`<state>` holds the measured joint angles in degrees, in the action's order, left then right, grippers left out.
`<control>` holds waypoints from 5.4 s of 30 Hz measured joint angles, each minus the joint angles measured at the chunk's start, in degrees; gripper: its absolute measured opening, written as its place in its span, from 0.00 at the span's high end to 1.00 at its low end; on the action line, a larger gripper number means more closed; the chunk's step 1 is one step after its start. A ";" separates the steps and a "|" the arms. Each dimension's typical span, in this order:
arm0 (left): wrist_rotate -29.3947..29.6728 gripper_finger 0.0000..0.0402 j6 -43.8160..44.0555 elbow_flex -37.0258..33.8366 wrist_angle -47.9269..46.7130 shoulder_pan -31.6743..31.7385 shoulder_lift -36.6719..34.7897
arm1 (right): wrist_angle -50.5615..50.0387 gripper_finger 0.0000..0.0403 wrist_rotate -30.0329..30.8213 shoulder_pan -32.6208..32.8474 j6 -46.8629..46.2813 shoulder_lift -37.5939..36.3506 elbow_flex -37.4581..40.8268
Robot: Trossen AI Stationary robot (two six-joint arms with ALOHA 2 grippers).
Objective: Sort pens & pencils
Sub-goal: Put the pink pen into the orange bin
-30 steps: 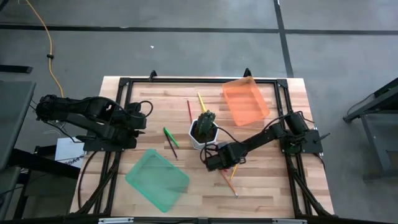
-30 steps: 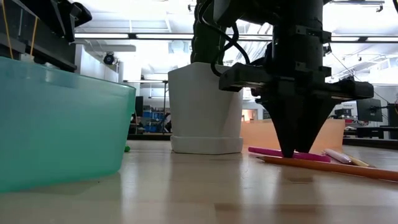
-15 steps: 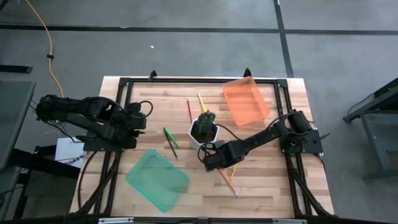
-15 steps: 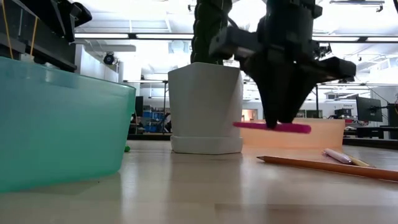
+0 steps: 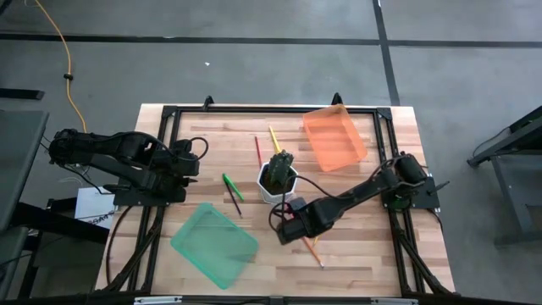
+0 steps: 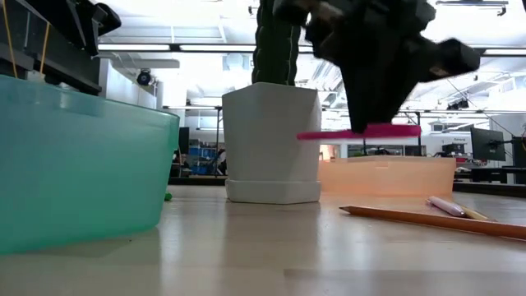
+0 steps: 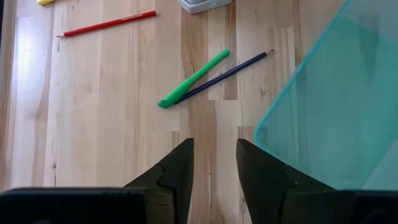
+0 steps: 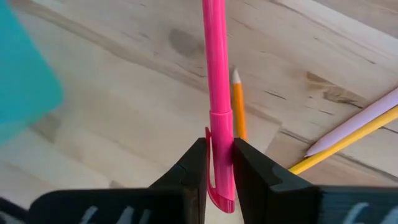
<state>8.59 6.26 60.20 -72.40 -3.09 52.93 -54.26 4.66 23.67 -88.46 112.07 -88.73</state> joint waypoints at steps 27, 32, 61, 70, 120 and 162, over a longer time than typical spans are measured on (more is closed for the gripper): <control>-3.06 0.73 0.54 0.00 5.56 0.02 0.00 | -7.54 0.89 8.56 0.49 11.57 0.02 -16.70; -4.58 0.73 0.52 0.01 7.93 0.02 0.00 | -7.65 0.89 8.85 0.47 13.51 0.04 -18.23; -4.95 0.73 0.09 0.02 7.91 0.09 0.02 | -22.04 0.89 29.25 1.87 21.49 0.02 -44.84; -4.95 0.73 0.00 0.02 7.91 0.09 0.02 | -22.79 0.89 34.04 1.89 22.92 -2.05 -45.55; -3.84 0.73 -0.15 0.02 7.93 0.09 0.00 | -35.76 0.89 29.97 -30.29 43.89 -16.20 -45.38; -2.96 0.73 2.43 0.02 7.89 0.09 0.00 | -17.11 0.89 -0.41 -56.99 55.93 -26.81 2.57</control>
<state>5.63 8.69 60.23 -64.51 -3.01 52.93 -71.38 4.24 -33.32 -32.52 85.26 -86.16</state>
